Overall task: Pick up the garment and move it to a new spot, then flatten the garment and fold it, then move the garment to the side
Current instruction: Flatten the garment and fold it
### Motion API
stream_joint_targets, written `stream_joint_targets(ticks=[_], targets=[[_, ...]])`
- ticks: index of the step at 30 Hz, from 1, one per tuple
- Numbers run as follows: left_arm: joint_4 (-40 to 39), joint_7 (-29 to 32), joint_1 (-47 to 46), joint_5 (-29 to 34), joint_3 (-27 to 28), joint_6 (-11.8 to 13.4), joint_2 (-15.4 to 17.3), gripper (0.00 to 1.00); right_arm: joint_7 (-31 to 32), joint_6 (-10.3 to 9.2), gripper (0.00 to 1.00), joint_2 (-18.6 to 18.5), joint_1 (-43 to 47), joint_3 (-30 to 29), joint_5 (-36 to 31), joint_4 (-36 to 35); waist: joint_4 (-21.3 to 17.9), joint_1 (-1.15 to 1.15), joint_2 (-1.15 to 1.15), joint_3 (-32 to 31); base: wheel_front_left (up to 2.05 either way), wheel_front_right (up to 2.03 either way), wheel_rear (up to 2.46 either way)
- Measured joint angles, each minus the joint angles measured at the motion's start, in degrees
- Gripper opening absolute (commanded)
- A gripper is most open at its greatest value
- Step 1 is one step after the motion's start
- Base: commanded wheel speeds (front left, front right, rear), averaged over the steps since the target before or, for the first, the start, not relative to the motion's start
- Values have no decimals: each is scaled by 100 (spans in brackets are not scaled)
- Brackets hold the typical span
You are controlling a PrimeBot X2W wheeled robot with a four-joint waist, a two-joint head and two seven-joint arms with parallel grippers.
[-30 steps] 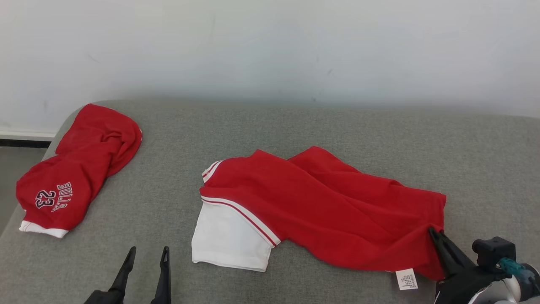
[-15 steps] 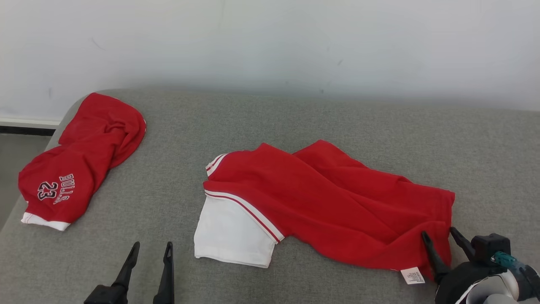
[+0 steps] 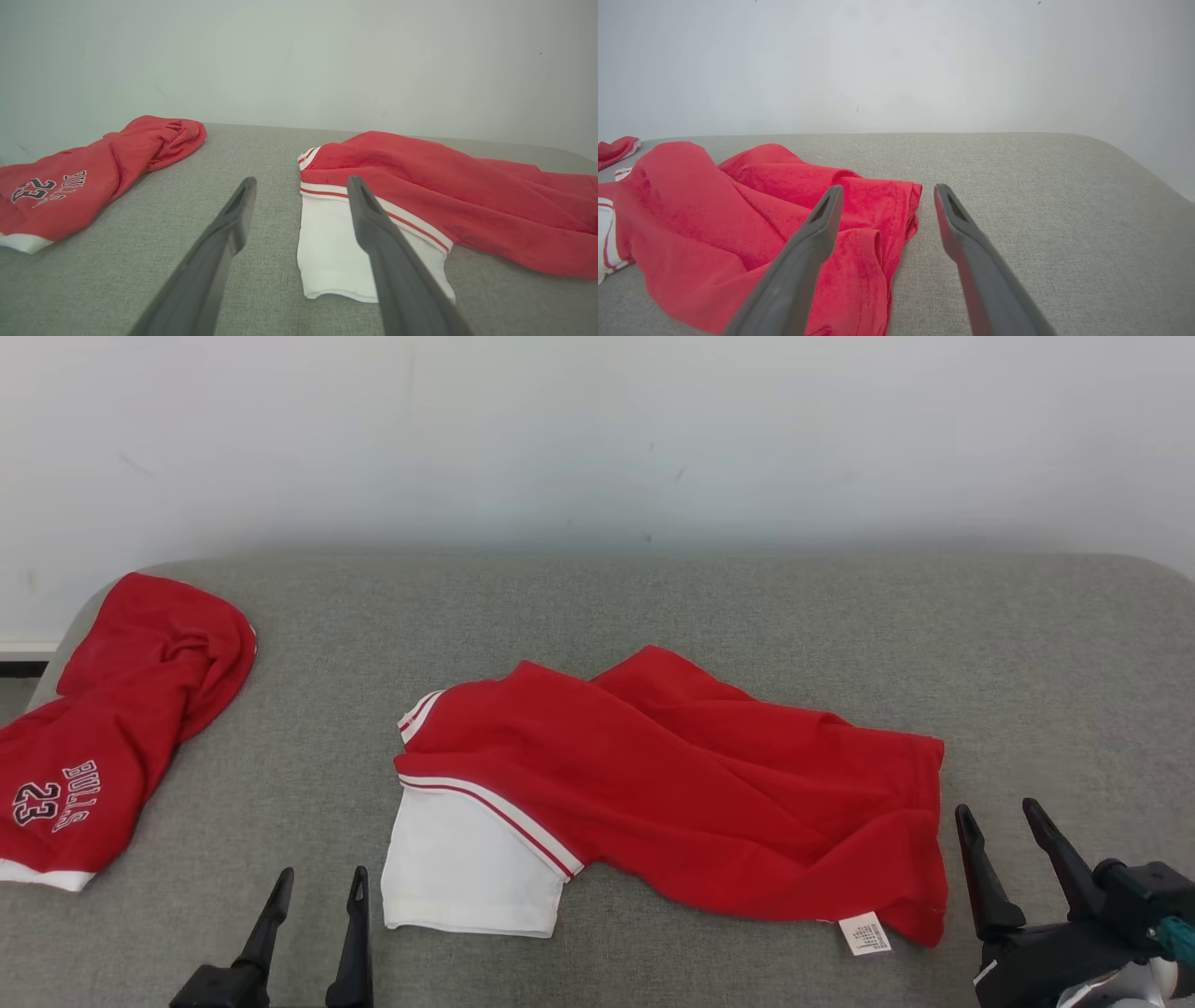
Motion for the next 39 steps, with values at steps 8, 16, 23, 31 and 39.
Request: stream_joint_targets(ticks=[8,16,23,31,39], targets=[[-54,0,17,35,109,0,4,100,0,0,100,428,631,-511,-313,-822,-88,0,0,-134,0,0,0],[-98,0,127,47,224,0,5,100,0,0,100,765,1172,-812,-564,-1301,-75,0,0,-241,0,0,0],[-171,0,277,101,268,0,0,100,-13,0,100,926,1386,-884,-620,-1400,-37,0,0,-321,0,0,0],[-242,0,366,194,308,0,2,100,-13,0,100,970,1449,-918,-661,-1400,54,0,0,-350,0,0,0],[-342,0,366,186,279,0,59,100,-13,0,100,1004,1472,-948,-683,-1393,103,0,0,-338,0,0,0]])
